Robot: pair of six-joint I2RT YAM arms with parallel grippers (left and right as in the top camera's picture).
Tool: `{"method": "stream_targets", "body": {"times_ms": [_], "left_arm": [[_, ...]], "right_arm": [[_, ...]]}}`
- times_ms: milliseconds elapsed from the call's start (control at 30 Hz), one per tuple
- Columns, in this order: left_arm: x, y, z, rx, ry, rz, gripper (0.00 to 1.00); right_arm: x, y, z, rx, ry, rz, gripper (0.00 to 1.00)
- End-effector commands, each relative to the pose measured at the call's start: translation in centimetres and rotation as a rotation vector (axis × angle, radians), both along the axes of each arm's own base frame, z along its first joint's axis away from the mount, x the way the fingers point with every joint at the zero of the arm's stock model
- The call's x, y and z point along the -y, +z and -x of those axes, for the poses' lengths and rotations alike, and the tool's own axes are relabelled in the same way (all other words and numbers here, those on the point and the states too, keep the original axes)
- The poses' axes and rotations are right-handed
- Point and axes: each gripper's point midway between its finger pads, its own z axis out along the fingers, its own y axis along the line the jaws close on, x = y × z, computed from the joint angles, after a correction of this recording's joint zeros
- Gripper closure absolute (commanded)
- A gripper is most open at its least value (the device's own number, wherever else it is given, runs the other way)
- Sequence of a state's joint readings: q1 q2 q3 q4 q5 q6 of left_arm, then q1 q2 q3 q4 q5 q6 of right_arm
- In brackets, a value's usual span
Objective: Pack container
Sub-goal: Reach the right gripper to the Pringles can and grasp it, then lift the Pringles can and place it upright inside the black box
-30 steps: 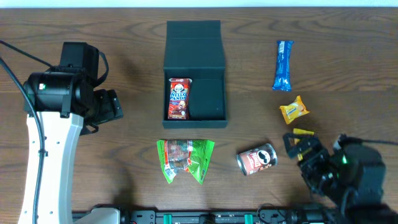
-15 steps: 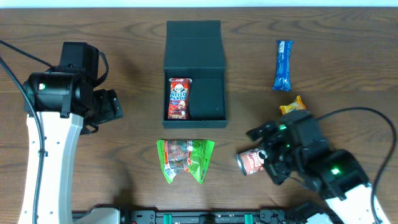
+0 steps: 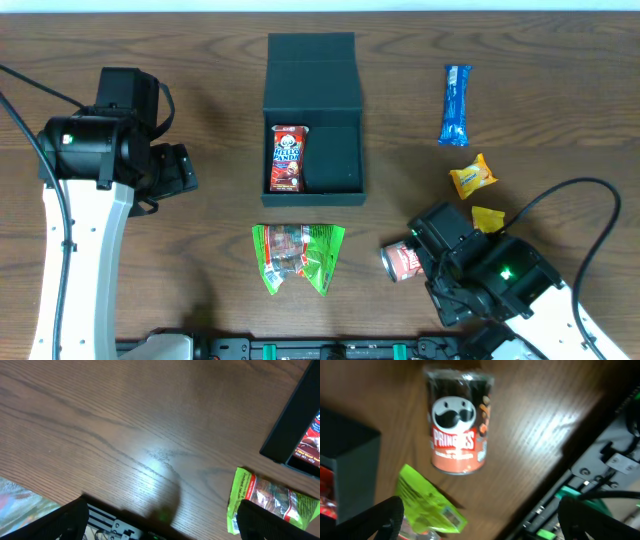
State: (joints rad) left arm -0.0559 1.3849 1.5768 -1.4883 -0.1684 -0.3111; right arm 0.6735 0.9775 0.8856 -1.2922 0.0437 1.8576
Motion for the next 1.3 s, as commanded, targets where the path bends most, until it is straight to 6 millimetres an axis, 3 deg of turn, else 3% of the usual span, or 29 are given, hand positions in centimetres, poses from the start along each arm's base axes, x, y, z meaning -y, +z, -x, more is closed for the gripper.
{"method": "stream_targets", "body": {"times_ms": [0, 233, 367, 533, 833, 1067, 1267], "left_arm": [[-0.4, -0.1, 0.1, -0.005, 0.014, -0.016, 0.05], [-0.4, -0.1, 0.1, -0.005, 0.014, -0.016, 0.05], [-0.4, -0.1, 0.1, -0.005, 0.014, -0.017, 0.05], [-0.4, -0.1, 0.1, -0.005, 0.014, -0.017, 0.05], [-0.4, -0.1, 0.1, -0.005, 0.014, -0.016, 0.05], [-0.4, -0.1, 0.1, -0.005, 0.014, -0.016, 0.05], [-0.4, -0.1, 0.1, -0.005, 0.014, -0.017, 0.05]], "right_arm": [[1.3, -0.9, -0.4, 0.029, -0.046, 0.074, 0.01], [0.0, -4.6, -2.3, 0.105, -0.008, 0.035, 0.03], [1.2, -6.5, -2.1, 0.096, -0.018, 0.099, 0.04], [1.7, -7.6, -1.7, 0.055, -0.020, 0.134, 0.03], [0.8, -9.6, -3.5, 0.071, 0.021, 0.159, 0.02], [0.8, -11.0, -3.4, 0.025, 0.027, 0.196, 0.02], [0.7, -11.8, -3.7, 0.015, 0.081, 0.221, 0.08]]}}
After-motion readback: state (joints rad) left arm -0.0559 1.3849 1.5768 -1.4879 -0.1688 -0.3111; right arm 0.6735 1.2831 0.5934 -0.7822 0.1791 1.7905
